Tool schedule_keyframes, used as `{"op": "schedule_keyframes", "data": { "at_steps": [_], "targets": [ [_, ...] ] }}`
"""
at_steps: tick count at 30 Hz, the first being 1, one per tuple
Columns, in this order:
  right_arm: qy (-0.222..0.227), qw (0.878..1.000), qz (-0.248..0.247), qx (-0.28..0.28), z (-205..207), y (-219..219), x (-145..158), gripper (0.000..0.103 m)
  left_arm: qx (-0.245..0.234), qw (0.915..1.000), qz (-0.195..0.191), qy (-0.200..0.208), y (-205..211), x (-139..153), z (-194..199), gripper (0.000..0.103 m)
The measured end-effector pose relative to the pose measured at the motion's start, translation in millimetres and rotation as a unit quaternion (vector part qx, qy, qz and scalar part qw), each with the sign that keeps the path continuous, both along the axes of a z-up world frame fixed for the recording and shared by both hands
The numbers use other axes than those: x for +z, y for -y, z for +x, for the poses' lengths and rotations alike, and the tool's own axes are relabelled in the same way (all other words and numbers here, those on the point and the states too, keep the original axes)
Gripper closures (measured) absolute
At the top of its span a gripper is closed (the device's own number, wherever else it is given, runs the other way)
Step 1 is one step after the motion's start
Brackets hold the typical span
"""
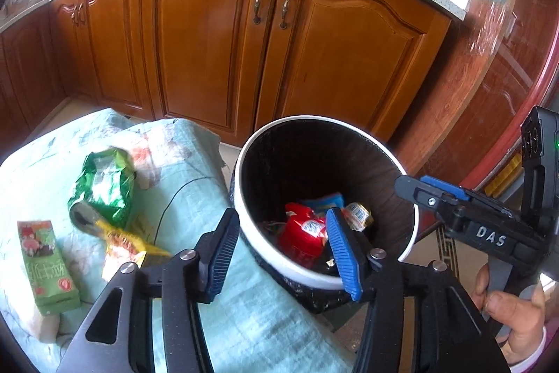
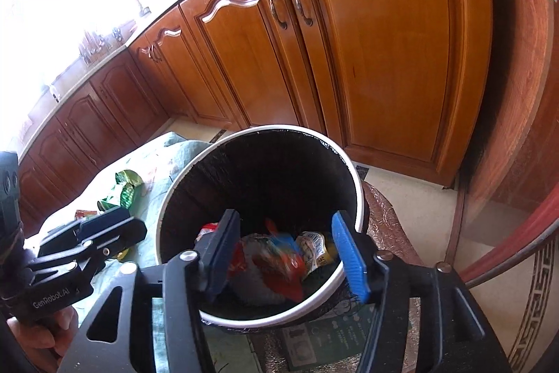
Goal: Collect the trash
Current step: 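Move both open tools back over the remaining trash on the table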
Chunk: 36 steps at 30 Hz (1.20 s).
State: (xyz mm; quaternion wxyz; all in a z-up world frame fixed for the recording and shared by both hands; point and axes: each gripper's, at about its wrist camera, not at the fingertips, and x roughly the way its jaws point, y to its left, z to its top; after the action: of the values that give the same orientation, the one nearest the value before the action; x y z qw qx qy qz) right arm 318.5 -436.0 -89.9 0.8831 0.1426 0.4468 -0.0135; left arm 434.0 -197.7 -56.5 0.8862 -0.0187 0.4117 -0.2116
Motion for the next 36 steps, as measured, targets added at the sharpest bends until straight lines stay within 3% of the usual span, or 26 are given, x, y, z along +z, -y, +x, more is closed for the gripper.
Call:
{"op": "schedule_keyframes", "data": {
  "at_steps": [3,7,21,36],
  "targets": [
    [0.013,1.0,0.013,-0.003,-10.8,-3.2,5.6,0.022,0.016,0.9998,-0.007,-0.004,-16.5,-1.6,-14.7,0.042],
    [0.027,0.999,0.028,0.0,-25.6,-12.7,11.6,0.014,0.037,0.9991,-0.021,-0.003,-42.4,-0.6,-36.7,0.039],
    [0.032,0.996,0.066,0.044,-60.9,-82.3,6.4,0.013,0.125,0.9904,-0.058,-0.012,-139.5,0.7,-113.0,0.038],
    [0.025,0.992,0.079,0.098,-57.9,-145.3,-0.5,0.013,0.196,0.9782,-0.056,-0.038,-204.9,-6.1,-129.4,0.038]
  ]
}}
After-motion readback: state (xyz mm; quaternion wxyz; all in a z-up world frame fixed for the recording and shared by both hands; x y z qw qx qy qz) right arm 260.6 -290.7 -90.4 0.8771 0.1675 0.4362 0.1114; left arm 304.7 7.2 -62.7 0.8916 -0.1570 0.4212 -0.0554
